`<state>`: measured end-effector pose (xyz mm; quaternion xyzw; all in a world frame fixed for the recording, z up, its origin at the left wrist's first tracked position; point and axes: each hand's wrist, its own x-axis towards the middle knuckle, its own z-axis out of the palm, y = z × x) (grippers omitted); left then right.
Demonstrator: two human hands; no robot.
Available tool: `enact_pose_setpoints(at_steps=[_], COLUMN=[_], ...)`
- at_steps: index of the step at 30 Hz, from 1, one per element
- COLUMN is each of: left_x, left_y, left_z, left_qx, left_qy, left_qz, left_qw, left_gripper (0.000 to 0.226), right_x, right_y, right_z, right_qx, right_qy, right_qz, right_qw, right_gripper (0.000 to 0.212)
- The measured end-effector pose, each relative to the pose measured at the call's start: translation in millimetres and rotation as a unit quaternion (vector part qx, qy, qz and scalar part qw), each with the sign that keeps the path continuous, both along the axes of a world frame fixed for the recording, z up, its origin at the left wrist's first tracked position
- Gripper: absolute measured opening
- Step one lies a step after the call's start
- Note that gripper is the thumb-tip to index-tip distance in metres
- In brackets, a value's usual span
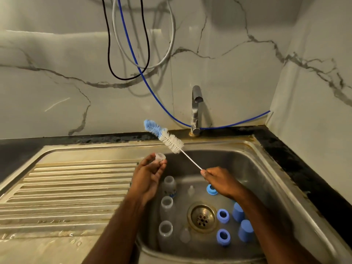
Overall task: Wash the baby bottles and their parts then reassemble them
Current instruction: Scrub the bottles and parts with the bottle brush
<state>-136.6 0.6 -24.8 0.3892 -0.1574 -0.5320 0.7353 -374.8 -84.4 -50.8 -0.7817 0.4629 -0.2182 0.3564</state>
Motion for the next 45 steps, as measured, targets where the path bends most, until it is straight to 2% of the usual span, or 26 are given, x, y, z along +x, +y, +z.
enact_pose_setpoints(at_steps=[6,9,14,18,22,29,37,40,45], left_x=[-2,-15,-25,-21,-18,-19,-8,-7,-9], left_y=[-9,-14,-13,-13,-12,-12,-12,-12,-13], left_z=[-8,-9,-5,-3,-3,-4,-4,-5,-4], left_qx=[0.024,0.016,-0.023,-0.027,-0.026,-0.033,-0.046,-0.053,-0.064], left_qy=[-0.016,-0.011,0.049,0.091,0.109,0.095,0.131,0.101,-0.065], left_qz=[0.004,0.002,0.008,0.025,0.024,0.007,0.022,0.015,0.035], left_qw=[1.000,1.000,0.999,0.995,0.993,0.995,0.990,0.993,0.995], left_gripper=[0.020,0.021,0.029,0.020,0.037,0.039,0.040,0.034,0.034], right_x=[9,20,31,31,30,33,30,29,19], right_y=[7,15,21,19,19,30,28,24,15], right_z=[1,3,1,1,0,8,8,6,2], right_qx=[0.026,0.019,-0.017,-0.027,0.005,0.107,0.076,0.035,-0.031], right_qy=[-0.052,-0.076,-0.060,-0.090,-0.082,-0.115,-0.060,-0.037,0.015], right_qz=[0.025,0.042,0.048,0.030,0.034,0.067,0.073,0.067,0.059], right_qw=[0.998,0.996,0.997,0.995,0.996,0.985,0.993,0.996,0.998], right_gripper=[0.041,0.042,0.042,0.043,0.043,0.040,0.041,0.043,0.045])
